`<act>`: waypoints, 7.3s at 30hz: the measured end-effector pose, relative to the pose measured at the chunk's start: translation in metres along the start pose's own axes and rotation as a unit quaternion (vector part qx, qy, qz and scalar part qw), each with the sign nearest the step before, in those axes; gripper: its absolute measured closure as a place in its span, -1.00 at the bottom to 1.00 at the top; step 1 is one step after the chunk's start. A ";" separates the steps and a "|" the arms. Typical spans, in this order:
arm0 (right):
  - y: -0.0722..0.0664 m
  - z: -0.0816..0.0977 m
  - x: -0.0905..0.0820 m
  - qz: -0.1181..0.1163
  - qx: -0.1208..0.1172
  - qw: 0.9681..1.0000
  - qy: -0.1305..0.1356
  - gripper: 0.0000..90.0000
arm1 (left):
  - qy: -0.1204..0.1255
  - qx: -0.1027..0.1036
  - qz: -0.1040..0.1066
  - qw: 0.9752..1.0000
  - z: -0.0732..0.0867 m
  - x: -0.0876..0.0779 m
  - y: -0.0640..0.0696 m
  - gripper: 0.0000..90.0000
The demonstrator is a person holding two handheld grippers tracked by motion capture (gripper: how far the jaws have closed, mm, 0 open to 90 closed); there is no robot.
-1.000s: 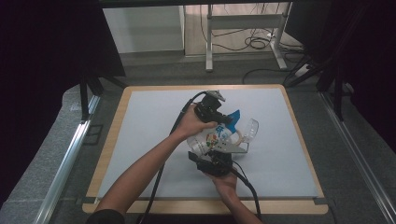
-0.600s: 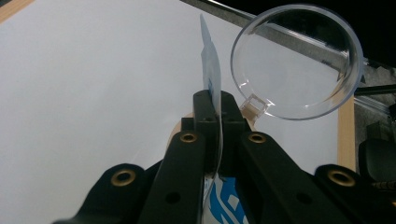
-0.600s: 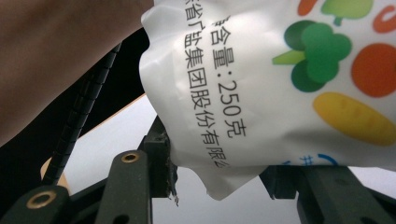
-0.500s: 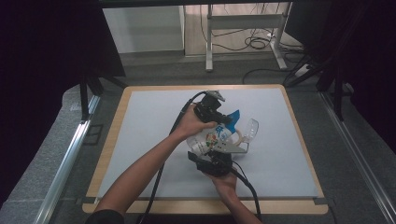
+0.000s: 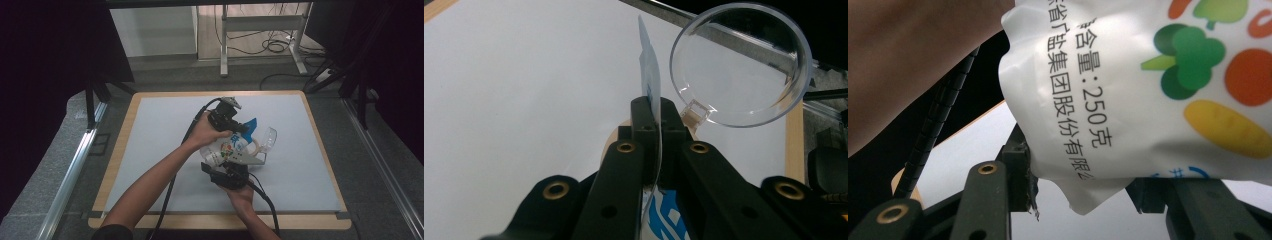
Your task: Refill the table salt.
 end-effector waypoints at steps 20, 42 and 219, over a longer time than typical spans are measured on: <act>-0.002 -0.001 0.000 -0.003 -0.001 1.000 0.001 0.20 | -0.003 0.000 0.000 1.000 0.001 -0.001 0.000 1.00; -0.002 -0.003 0.000 -0.002 0.000 1.000 0.005 0.20 | -0.006 0.001 0.001 1.000 -0.001 0.000 0.000 0.99; 0.003 -0.011 0.005 0.039 0.026 0.998 0.029 0.29 | -0.030 0.016 0.011 0.999 -0.005 0.007 -0.003 0.99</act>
Point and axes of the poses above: each handheld gripper's, and its own axes: x roughly forward along the jaws, z roughly out of its underside, y roughly to its right, the point moved 10 cm from there along x, roughly forward along the jaws, and after that the axes turned 13 degrees about y, right-handed, at the moved point
